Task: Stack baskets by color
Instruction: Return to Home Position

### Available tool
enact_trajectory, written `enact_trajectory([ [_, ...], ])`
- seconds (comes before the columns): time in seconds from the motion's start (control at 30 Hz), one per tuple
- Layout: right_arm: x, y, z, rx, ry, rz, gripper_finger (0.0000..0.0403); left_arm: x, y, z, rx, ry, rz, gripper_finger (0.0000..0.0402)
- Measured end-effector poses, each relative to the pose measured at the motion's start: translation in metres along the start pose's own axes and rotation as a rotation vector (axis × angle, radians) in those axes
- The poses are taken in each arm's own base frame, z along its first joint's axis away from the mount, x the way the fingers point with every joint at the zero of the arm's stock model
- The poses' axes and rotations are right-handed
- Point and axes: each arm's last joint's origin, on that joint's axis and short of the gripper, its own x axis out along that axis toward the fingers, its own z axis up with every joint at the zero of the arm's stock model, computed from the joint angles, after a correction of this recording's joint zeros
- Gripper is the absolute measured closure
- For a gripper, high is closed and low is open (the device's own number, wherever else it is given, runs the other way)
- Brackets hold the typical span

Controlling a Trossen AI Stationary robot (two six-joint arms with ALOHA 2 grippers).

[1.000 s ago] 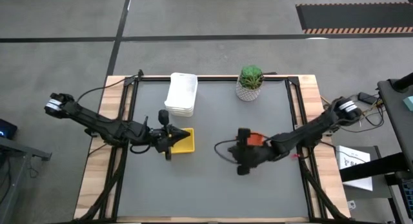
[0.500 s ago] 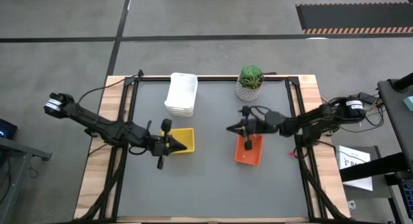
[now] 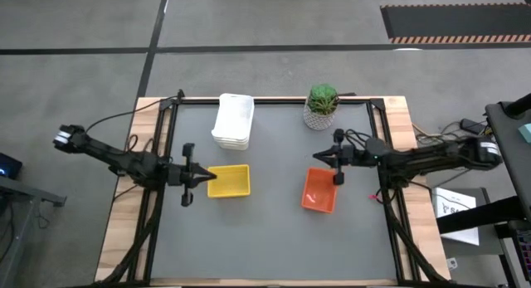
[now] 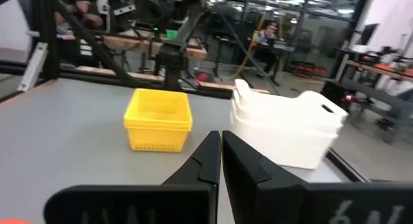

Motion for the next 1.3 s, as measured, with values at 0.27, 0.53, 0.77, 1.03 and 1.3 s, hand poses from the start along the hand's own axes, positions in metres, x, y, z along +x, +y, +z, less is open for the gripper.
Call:
enact_trajectory([
  [0.27,-0.023,0.000,0.008,-0.017,0.083,-0.045,0.0394,-0.016,-0.001,-0.014,-0.015,-0.030,0.020,0.0402],
  [0.53,-0.046,0.000,0.022,-0.014,0.142,-0.082,0.0394,-0.027,-0.002,-0.026,-0.026,-0.038,0.091,0.0402],
  [0.77,-0.069,0.002,0.029,-0.034,0.026,-0.127,0.0394,-0.035,-0.001,-0.033,-0.030,-0.031,0.153,0.0402],
  [1.03,-0.079,0.004,0.025,-0.038,0.004,-0.132,0.0394,-0.044,0.002,-0.034,-0.044,-0.040,0.163,0.0402],
  [1.3,-0.084,0.006,0.018,-0.050,-0.003,-0.133,0.0394,-0.050,0.001,-0.039,-0.078,-0.013,0.149,0.0402],
])
